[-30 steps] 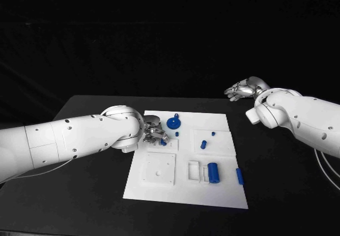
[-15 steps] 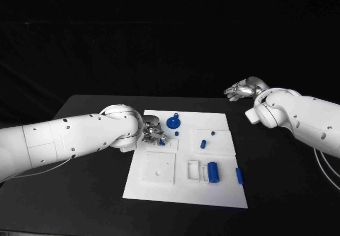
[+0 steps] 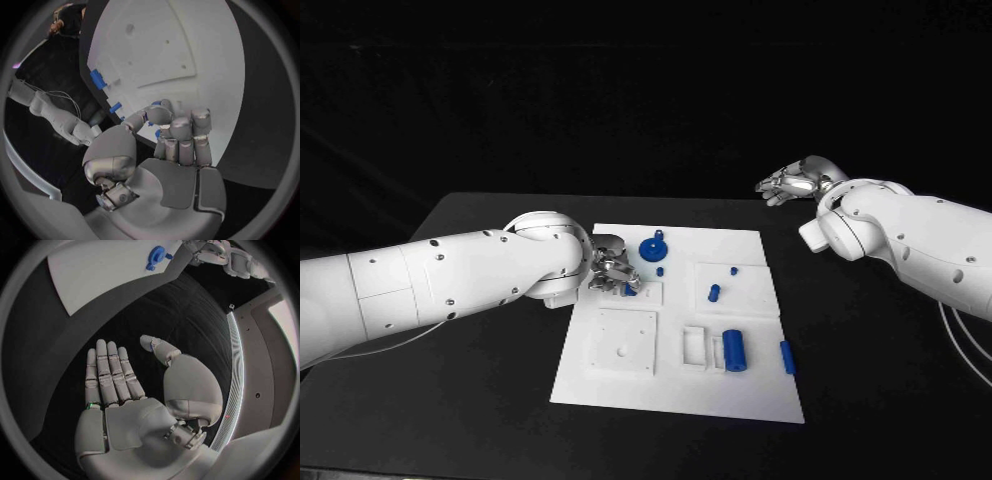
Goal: Assemble the parts on the task board
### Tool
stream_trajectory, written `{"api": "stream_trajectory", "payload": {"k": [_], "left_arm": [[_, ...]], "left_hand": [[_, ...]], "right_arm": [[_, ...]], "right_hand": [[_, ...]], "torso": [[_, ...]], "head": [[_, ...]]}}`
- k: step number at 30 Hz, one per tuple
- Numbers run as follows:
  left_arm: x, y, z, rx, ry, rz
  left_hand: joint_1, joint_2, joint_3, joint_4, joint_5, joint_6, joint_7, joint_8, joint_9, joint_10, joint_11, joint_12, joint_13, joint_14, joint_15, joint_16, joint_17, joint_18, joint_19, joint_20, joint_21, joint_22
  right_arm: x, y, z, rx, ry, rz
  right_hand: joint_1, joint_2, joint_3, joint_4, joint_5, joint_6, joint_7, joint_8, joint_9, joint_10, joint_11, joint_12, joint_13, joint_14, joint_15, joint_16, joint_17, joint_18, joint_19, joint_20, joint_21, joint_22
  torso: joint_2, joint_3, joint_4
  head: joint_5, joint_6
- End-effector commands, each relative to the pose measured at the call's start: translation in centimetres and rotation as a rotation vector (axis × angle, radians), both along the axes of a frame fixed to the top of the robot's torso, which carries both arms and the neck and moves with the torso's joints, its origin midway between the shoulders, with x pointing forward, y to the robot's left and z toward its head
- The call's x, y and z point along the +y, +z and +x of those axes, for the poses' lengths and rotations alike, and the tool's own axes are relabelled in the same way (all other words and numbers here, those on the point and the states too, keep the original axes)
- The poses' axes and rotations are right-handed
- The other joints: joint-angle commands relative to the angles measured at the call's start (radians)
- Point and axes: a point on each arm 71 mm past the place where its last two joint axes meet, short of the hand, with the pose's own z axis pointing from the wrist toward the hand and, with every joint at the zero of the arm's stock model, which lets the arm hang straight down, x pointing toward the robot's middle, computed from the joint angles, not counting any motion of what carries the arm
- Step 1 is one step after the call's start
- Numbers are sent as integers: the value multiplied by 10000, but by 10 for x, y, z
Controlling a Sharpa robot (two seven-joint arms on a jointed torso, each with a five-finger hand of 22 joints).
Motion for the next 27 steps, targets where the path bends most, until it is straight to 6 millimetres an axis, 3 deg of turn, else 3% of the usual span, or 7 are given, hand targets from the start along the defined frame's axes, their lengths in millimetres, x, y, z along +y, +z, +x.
{"api": "stream_trajectory", "payload": {"k": [1,7,18,20,27], "left_arm": [[0,-14,-4,747,-226,566],[-1,-12,0,815,-255,711],[-4,-11,8,1518,-417,1187],[-4,-10,9,1559,-399,1180],[-5,-9,11,1451,-317,1153]], "left_hand": [[257,133,46,-80,-17,2051,-1115,-8,-3,-539,-504,46,-9,0,-568,67,-9,150,19,-994,37,9],[263,149,21,-43,-147,2034,-1111,-11,-6,-548,-500,48,-29,-11,-565,73,-38,146,14,-990,30,5],[352,114,-13,-17,-690,1984,-1092,-21,-10,-564,-479,43,-103,-63,-548,91,-125,140,-31,-981,6,5],[387,100,-24,-15,-942,1958,-1078,-33,-13,-570,-463,32,-134,-91,-533,91,-154,135,-57,-976,-5,6],[404,95,-28,-7,-1029,1947,-1071,-38,-15,-572,-454,25,-152,-106,-524,94,-170,130,-73,-971,-12,7]], "right_arm": [[2,0,0,-17,157,-29],[2,0,0,-15,170,-26],[5,-1,0,8,214,-19],[5,-2,0,19,219,-19],[5,-2,0,33,219,-19]], "right_hand": [[-60,32,-67,-3,59,-77,4,65,-11,-25,31,12,-13,-64,7,-48,-15,-26,-61,28,-40,14],[-60,34,-67,-5,61,-79,5,66,-13,-25,31,13,-17,-65,7,-48,-16,-25,-63,29,-42,15],[-56,37,-68,-11,67,-82,6,68,-19,-27,32,15,-26,-67,8,-50,-19,-22,-66,31,-47,20],[-55,38,-69,-12,70,-83,6,69,-20,-27,32,15,-28,-67,8,-50,-20,-22,-67,31,-48,21],[-54,41,-69,-14,78,-85,7,71,-24,-28,33,17,-34,-67,8,-50,-22,-20,-68,33,-51,24]], "torso": [[4,8,-4],[3,13,-9],[-1,20,-21],[-1,26,-25],[3,15,-10]], "head": [[3,-4],[22,4],[40,-20],[40,-25],[16,-26]]}}
